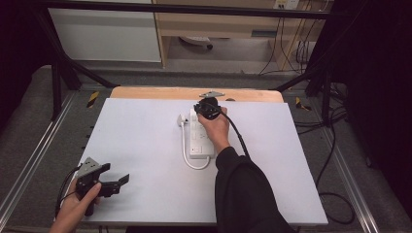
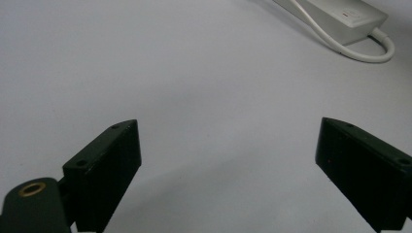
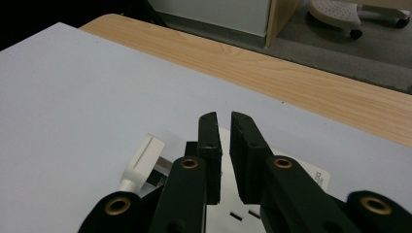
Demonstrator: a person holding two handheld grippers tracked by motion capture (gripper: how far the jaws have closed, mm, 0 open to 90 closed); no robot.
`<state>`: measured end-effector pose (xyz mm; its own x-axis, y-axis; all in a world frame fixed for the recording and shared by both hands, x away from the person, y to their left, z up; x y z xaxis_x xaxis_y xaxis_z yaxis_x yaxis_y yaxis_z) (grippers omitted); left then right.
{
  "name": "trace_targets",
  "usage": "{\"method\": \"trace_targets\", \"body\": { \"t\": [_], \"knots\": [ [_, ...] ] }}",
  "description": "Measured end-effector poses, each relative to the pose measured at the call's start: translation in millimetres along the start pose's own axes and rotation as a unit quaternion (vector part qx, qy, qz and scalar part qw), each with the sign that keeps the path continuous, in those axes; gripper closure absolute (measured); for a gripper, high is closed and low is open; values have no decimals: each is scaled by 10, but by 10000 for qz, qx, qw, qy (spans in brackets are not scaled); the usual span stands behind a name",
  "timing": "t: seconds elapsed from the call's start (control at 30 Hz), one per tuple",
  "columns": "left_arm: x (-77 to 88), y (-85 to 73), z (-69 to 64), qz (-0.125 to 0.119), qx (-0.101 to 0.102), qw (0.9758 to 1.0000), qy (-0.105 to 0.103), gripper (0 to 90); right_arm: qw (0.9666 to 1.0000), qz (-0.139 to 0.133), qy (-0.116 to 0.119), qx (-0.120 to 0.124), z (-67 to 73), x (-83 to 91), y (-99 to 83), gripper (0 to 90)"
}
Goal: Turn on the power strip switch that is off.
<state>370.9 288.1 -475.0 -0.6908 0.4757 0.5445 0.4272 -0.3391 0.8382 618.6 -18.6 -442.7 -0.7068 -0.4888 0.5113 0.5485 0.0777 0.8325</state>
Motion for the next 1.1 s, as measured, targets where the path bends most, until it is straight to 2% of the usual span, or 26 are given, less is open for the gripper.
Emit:
{"method": "trace_targets", "body": {
  "t": [0.4, 0.73, 1.1],
  "knots": [
    [3, -3, 2, 10, -9, 10000, -5, 94, 9995, 212, -42, 212, 37, -58, -63, 896],
    [2, -4, 3, 10, -10, 10000, -1, 95, 9985, 451, -20, 295, 60, -91, -150, 900],
    [0, -7, 1, 30, -21, 10000, -3, 95, 9981, 530, 2, 329, 88, -130, -244, 900]
  ]
}}
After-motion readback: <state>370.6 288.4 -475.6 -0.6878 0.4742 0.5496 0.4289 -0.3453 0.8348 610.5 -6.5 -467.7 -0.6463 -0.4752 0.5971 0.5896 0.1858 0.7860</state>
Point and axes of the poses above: each handheld gripper's, and its own axes: x roughly backward along the jaws, y roughly out of its top, z roughly to its left, the point moved 6 cm from there along -x, roughly forward along the jaws, and after that the axes turned 10 degrees about -x, right-handed, at the moved point
